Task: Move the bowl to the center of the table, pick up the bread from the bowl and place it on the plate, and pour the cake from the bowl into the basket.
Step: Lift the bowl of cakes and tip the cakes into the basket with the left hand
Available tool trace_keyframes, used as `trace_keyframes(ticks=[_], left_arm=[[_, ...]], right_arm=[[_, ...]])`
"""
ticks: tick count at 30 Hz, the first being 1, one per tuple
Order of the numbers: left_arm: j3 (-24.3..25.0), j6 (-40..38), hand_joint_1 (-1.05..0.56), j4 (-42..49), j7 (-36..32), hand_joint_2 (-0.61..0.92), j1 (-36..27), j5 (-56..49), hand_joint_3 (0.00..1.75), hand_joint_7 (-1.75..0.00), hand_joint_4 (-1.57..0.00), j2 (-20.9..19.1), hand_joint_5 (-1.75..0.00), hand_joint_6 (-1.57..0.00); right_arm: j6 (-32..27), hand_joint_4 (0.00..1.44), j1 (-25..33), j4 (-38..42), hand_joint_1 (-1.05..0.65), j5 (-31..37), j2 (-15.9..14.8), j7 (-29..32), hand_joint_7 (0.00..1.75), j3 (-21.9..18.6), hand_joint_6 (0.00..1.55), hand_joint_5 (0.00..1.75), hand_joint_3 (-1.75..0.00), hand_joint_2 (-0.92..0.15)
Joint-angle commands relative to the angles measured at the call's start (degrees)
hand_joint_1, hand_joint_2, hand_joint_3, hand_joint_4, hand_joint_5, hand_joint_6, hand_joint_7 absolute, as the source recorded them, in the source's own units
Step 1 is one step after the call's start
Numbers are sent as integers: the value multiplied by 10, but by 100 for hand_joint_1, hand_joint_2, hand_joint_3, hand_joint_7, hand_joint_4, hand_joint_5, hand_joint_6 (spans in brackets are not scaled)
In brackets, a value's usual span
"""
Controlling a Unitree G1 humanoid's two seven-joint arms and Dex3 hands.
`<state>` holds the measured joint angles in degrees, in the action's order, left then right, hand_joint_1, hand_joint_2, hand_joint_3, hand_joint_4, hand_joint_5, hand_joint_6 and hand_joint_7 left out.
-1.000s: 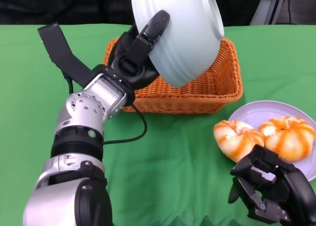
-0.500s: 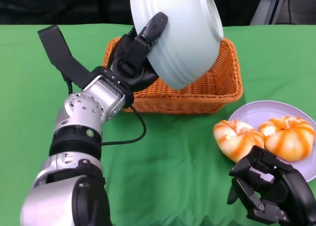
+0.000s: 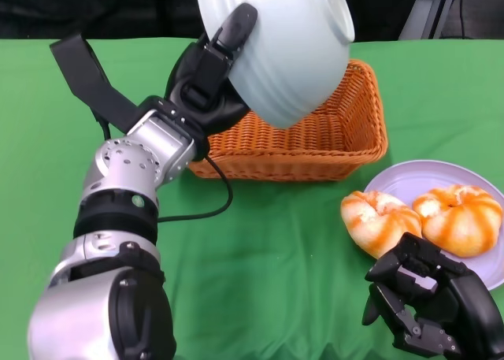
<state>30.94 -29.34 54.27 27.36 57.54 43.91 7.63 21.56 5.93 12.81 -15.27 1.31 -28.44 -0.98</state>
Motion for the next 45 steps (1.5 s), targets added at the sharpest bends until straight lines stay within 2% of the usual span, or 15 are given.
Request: trace_keyframes(ticks=[1, 7, 13, 19, 23, 26, 34, 42, 43, 45], left_arm=[[9, -2, -14, 3, 16, 62, 32, 19, 109, -162, -60, -9, -175, -65], [25, -12, -15, 14, 22, 64, 41, 35, 110, -163, -63, -12, -175, -68], [36, -24, -15, 26, 36, 65, 47, 42, 104, -165, -64, -15, -175, -68], [48, -31, -14, 36, 44, 64, 52, 42, 95, -151, -69, -17, -167, -75], [51, -30, -12, 35, 43, 58, 52, 39, 109, -157, -65, -17, -173, -73], [52, -32, -13, 34, 42, 59, 51, 37, 111, -158, -64, -15, -175, -71], [47, -26, -14, 29, 36, 66, 46, 31, 98, -159, -64, -12, -174, -69], [44, -38, -16, 22, 18, 71, 42, 32, 95, -155, -63, -13, -174, -69], [44, -44, -18, 19, 3, 74, 44, 31, 89, -154, -63, -14, -173, -68], [40, -50, -21, 6, -30, 87, 44, 26, 67, -156, -62, -13, -174, -64]], right_arm=[[1, 71, -2, 1, -12, 1, -4, 6, 132, 0, 63, 160, -90, -61], [9, 69, -2, 5, -10, 1, -5, 5, 132, 0, 61, 161, -91, -61], [14, 69, -6, 13, -11, 0, -3, 4, 135, 0, 61, 162, -93, -60], [11, 68, -6, 12, -13, -1, -4, 4, 135, 0, 61, 162, -92, -59], [15, 67, -5, 13, -13, 1, -4, 4, 134, 0, 60, 163, -91, -60], [14, 68, -3, 11, -13, 1, -5, 5, 134, 0, 61, 162, -91, -60], [18, 69, -1, 15, -12, -8, -2, -4, 134, 0, 61, 161, -91, -60], [20, 70, 8, 7, -12, 4, -3, 3, 135, 2, 62, 160, -91, -60], [21, 70, 9, 6, -12, 3, -4, 2, 135, 2, 62, 160, -91, -60], [21, 69, 12, 5, -12, 3, -4, 1, 135, 3, 61, 161, -91, -60]])
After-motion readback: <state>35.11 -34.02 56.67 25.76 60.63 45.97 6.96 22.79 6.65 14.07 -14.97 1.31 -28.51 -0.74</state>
